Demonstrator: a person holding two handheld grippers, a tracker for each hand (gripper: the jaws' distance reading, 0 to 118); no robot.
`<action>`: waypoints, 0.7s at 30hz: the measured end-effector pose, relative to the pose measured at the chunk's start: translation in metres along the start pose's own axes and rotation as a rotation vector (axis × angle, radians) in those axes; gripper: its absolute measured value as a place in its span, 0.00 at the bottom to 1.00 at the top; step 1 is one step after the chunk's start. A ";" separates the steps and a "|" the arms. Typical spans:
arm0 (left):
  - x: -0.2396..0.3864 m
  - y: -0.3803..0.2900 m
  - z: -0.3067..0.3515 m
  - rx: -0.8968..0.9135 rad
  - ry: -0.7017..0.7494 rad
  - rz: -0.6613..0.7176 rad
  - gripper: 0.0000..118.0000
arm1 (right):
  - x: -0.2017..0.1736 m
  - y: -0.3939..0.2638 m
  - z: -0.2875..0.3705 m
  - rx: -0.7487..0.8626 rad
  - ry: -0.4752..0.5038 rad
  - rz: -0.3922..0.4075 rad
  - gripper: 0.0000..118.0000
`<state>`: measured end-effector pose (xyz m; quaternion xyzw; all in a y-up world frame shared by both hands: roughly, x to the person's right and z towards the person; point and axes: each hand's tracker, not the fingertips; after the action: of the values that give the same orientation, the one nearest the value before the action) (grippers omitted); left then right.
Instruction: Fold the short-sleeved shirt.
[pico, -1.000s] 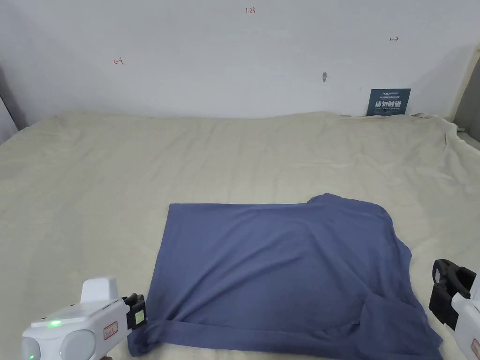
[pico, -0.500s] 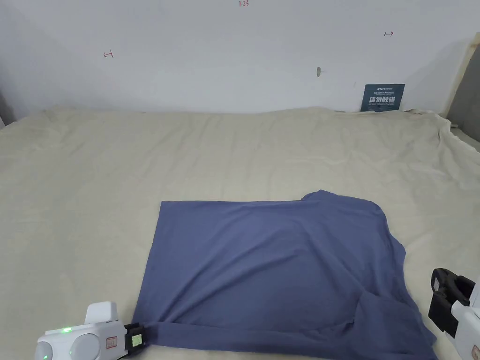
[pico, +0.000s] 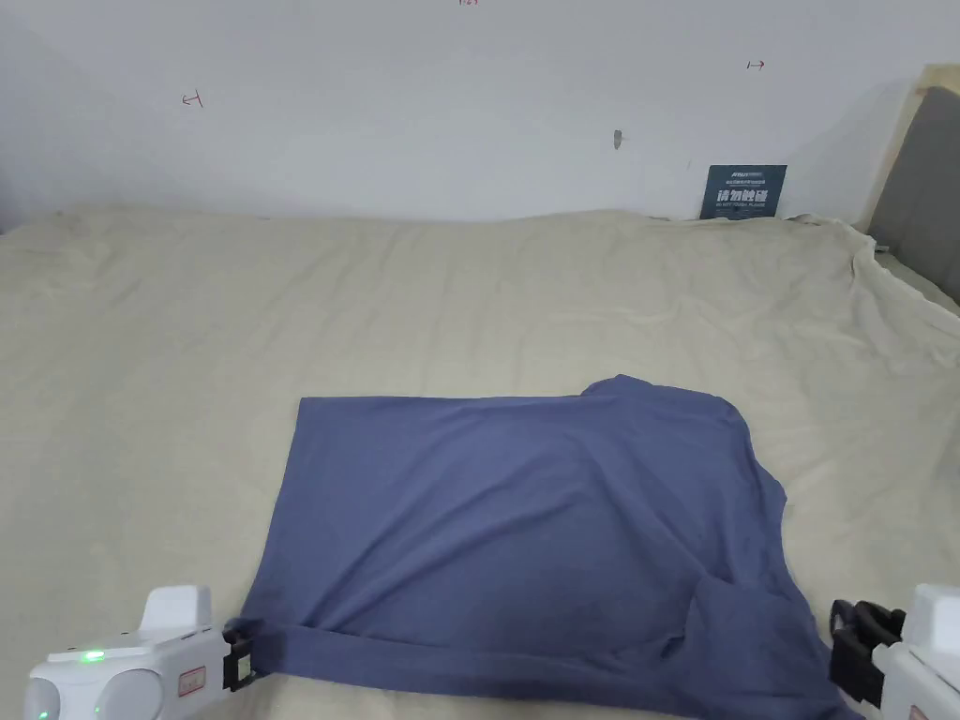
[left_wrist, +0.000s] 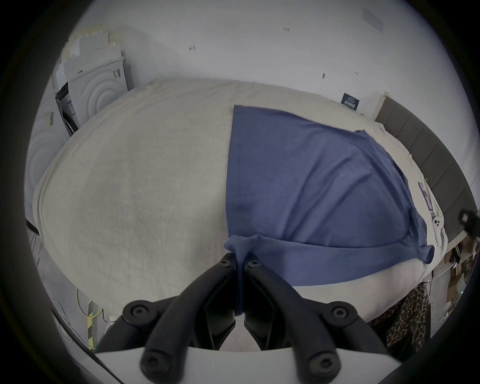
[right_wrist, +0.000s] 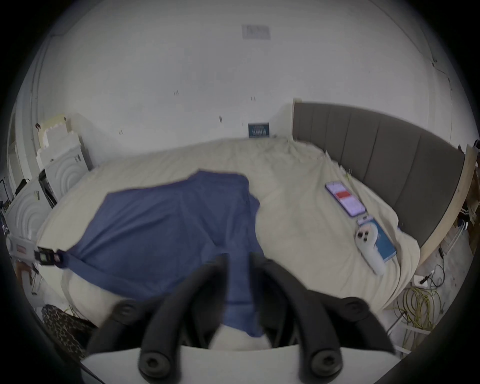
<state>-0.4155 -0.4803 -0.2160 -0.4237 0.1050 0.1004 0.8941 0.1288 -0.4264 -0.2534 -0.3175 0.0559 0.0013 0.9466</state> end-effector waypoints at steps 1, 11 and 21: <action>-0.001 0.002 0.002 0.007 -0.004 0.000 0.01 | 0.003 -0.006 -0.008 -0.040 -0.007 0.002 0.40; 0.001 0.005 0.011 0.025 -0.014 -0.003 0.01 | 0.007 -0.065 -0.061 -0.277 -0.003 -0.040 0.58; -0.002 0.005 0.007 0.020 -0.011 0.024 0.01 | -0.019 -0.060 -0.045 -0.250 0.028 0.038 0.07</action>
<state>-0.4182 -0.4721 -0.2144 -0.4128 0.1062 0.1126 0.8976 0.1075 -0.5011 -0.2513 -0.4318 0.0746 0.0216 0.8986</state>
